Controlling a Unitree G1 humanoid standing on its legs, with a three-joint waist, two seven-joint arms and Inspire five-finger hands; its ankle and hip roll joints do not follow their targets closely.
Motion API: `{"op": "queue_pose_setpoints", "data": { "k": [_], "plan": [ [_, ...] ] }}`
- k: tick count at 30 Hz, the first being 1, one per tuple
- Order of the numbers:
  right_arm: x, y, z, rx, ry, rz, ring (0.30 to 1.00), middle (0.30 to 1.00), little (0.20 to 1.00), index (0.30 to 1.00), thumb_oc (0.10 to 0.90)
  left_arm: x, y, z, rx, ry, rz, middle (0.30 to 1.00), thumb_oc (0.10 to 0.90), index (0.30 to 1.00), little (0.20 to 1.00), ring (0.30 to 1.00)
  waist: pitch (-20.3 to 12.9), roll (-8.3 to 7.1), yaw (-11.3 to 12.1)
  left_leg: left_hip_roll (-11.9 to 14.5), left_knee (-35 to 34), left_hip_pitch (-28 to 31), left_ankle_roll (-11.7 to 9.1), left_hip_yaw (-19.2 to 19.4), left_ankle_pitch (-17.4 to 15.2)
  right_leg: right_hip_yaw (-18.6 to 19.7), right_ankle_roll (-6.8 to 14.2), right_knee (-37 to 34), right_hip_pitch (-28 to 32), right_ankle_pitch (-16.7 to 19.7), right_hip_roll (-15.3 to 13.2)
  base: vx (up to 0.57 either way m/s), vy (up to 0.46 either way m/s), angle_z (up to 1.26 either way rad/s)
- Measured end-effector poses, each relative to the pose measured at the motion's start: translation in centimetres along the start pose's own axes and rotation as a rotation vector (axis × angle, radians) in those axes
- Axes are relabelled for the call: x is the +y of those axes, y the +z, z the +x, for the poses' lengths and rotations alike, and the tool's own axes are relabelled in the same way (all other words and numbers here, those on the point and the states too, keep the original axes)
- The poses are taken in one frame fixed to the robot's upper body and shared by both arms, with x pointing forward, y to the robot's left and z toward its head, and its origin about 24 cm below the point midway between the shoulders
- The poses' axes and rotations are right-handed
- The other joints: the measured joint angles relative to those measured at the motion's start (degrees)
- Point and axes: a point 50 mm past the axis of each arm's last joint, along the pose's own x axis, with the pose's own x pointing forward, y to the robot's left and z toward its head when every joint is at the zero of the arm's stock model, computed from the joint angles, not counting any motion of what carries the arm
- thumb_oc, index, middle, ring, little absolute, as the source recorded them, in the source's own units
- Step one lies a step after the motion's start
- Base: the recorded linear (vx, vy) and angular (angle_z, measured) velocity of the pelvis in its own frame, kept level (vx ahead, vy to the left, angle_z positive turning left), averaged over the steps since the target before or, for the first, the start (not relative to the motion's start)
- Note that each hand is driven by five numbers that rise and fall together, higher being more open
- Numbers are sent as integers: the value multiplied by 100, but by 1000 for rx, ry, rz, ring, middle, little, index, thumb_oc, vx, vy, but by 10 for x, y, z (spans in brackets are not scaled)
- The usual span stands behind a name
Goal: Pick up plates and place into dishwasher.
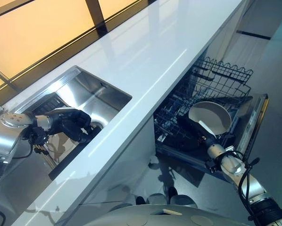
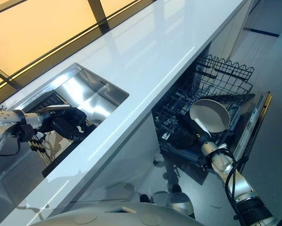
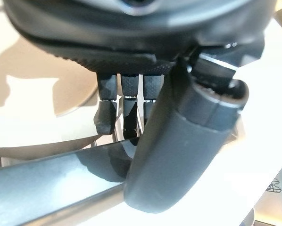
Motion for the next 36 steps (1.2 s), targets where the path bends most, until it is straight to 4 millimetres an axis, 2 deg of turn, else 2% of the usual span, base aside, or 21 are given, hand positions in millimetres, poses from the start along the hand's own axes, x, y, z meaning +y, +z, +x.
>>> {"op": "queue_pose_setpoints", "data": {
  "k": [3, 6, 10, 14, 18, 22, 32, 36],
  "plan": [
    [0, -2, 0, 15, -2, 3, 900, 900, 900, 900, 800, -1, -4, 8, -39, 90, -26, 900, 800, 900, 900, 900, -57, -17, 66, 5, -24, -21, -18, -50, -11, -62, 24, 0, -1, -20, 0, 15, -11, 9],
    [1, -3, 0, 16, -4, 10, 900, 900, 900, 900, 800, 5, -7, 8, -57, 173, -30, 900, 800, 900, 900, 900, -122, -73, 82, 17, -26, -97, -47, -92, 18, -70, 10, 0, -63, -29, -12, 17, -16, 7],
    [3, -2, 1, 12, -1, 20, 900, 900, 900, 900, 800, 26, -16, 3, -41, 328, -25, 900, 800, 900, 900, 900, -193, -98, 53, 43, -24, -164, -61, -133, 50, -91, -7, 0, -113, -16, 18, 21, -18, 2],
    [5, -2, 1, 11, 1, 24, 900, 900, 900, 900, 800, 60, -26, -12, 39, 525, 35, 900, 800, 900, 900, 900, -200, -128, 31, 73, -14, -220, -33, -130, 112, -110, -16, 0, -162, -10, 44, 40, -35, 2],
    [6, -3, 1, 15, 3, 29, 900, 900, 900, 900, 800, 84, -18, -34, 84, 650, 81, 900, 800, 900, 900, 900, -195, -168, 4, 80, 1, -284, -39, -161, 130, -184, -49, 1, -201, 14, 51, 35, -23, 9],
    [8, -3, 2, 13, 3, 37, 900, 900, 900, 900, 800, 87, -13, -38, 86, 665, 108, 900, 800, 900, 900, 900, -190, -175, -4, 69, 1, -286, -39, -167, 130, -189, -49, 1, -198, 13, 54, 34, -10, 4],
    [12, -1, 4, 1, 2, 56, 900, 900, 900, 900, 800, 77, -19, -23, 148, 594, 149, 900, 800, 900, 900, 900, -138, -251, -129, 77, -13, -280, -40, -125, 129, -152, -20, 0, -206, -7, 52, 56, -7, -2],
    [13, -1, 4, 0, 6, 56, 900, 900, 900, 900, 800, 74, -15, -15, 161, 546, 172, 900, 800, 900, 900, 900, -126, -258, -159, 73, -4, -279, -41, -111, 128, -117, -20, 1, -215, -7, 66, 76, 1, -2]
  ]
}}
